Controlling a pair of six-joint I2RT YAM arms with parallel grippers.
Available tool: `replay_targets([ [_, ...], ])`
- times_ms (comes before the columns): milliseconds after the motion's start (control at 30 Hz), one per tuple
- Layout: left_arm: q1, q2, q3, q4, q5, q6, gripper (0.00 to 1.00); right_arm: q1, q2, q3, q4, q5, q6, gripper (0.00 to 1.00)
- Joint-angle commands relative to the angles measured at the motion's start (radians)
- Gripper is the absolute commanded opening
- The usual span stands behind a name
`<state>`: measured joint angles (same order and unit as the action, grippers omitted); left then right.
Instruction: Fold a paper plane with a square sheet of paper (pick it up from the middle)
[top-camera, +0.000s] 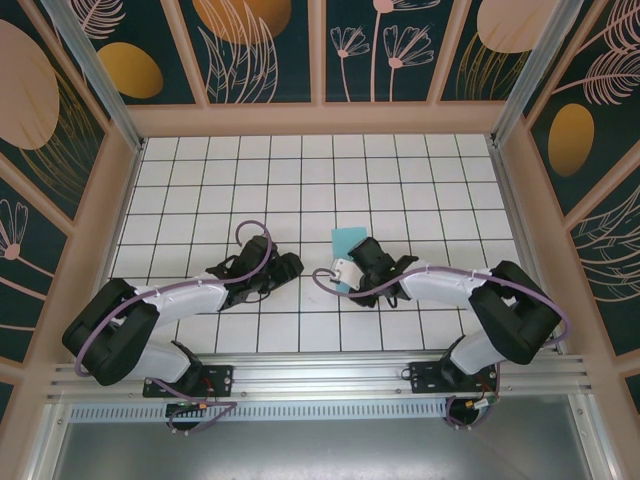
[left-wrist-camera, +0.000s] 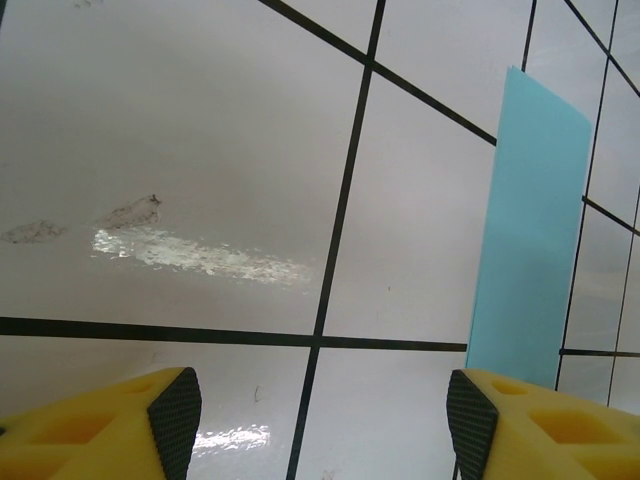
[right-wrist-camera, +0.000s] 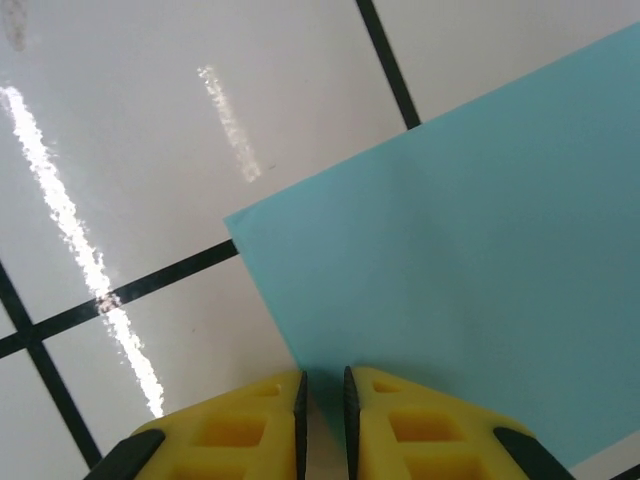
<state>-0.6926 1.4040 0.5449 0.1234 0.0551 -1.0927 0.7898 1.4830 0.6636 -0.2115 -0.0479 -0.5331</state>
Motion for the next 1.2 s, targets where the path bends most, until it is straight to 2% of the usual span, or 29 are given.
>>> replay_targets([
  [0, 0.004, 0.012, 0.028, 0.004, 0.011, 0.016, 0.69, -0.025, 0.024, 0.013, 0.096, 0.103, 0.003, 0.22],
  [167, 0.004, 0.019, 0.038, -0.004, 0.013, 0.016, 0.69, -0.029, 0.016, 0.007, 0.11, 0.102, 0.005, 0.19],
  [367, 0.004, 0.034, 0.047, -0.002, 0.02, 0.019, 0.69, -0.038, -0.026, -0.003, 0.125, 0.089, 0.022, 0.01],
  [600, 0.004, 0.05, 0.058, -0.002, 0.028, 0.02, 0.69, -0.073, -0.058, -0.005, 0.152, 0.078, 0.091, 0.0],
  [667, 0.004, 0.052, 0.062, -0.001, 0.028, 0.021, 0.69, -0.137, -0.056, 0.036, 0.142, 0.067, 0.221, 0.07],
  [733, 0.005, 0.057, 0.067, 0.006, 0.029, 0.022, 0.7, -0.233, -0.035, 0.094, 0.114, -0.015, 0.406, 0.21],
  [767, 0.004, 0.065, 0.072, 0.015, 0.034, 0.022, 0.7, -0.292, -0.01, 0.13, 0.089, -0.05, 0.516, 0.31],
  [800, 0.004, 0.075, 0.078, 0.02, 0.041, 0.023, 0.7, -0.333, 0.019, 0.163, 0.061, -0.091, 0.587, 0.36],
  [933, 0.005, 0.139, 0.146, 0.039, 0.088, 0.037, 0.7, -0.461, 0.182, 0.282, -0.01, -0.325, 0.767, 0.4],
  [1167, 0.004, 0.251, 0.267, 0.042, 0.111, 0.06, 0.7, -0.504, 0.311, 0.322, 0.063, -0.499, 0.904, 0.44],
])
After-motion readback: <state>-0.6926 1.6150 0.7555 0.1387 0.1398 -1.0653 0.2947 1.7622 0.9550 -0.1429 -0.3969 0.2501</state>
